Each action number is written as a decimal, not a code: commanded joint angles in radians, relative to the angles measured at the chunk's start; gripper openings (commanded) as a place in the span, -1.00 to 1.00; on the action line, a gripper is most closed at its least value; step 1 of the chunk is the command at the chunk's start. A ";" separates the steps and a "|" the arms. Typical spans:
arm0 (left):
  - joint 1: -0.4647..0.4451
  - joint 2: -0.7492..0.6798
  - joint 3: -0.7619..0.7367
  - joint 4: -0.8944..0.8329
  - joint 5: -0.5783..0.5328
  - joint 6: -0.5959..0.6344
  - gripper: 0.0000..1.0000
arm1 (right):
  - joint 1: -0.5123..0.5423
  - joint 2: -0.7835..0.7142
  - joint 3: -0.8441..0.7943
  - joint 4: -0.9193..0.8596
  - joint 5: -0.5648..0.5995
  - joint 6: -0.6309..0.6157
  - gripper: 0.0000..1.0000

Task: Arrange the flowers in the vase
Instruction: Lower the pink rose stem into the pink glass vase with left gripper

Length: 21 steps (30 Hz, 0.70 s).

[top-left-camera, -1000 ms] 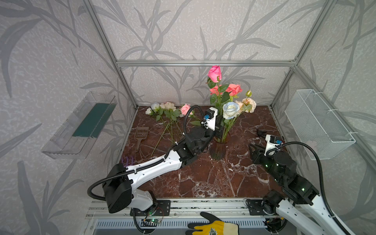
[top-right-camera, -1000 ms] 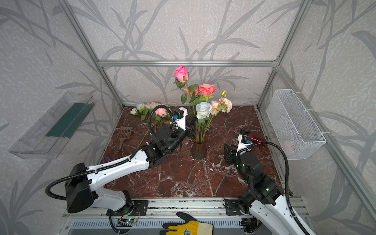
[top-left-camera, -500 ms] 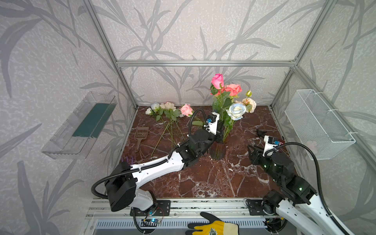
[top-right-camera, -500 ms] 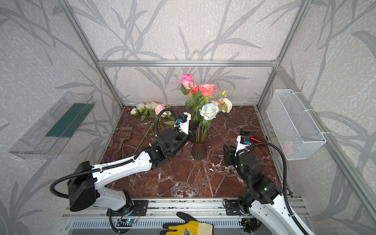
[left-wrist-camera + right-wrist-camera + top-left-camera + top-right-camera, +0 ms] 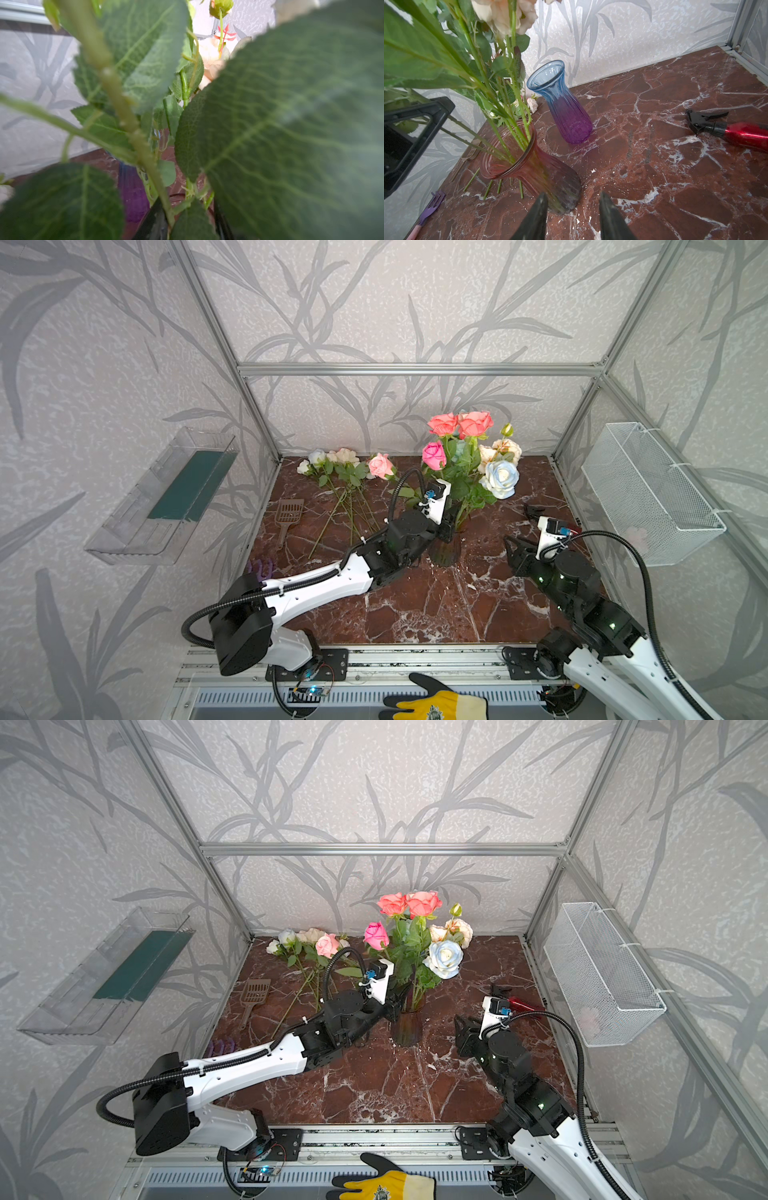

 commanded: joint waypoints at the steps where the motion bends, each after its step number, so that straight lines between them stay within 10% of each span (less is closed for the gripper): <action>1: -0.003 -0.055 0.075 -0.091 0.005 0.023 -0.07 | -0.006 0.014 0.007 0.037 -0.019 0.013 -0.17; 7: -0.005 -0.145 0.196 -0.361 0.064 0.053 0.23 | -0.006 0.070 0.058 0.005 -0.082 0.028 -0.11; 21: -0.005 -0.461 0.268 -0.791 0.051 0.058 0.23 | -0.017 0.335 0.293 -0.148 -0.254 0.194 0.10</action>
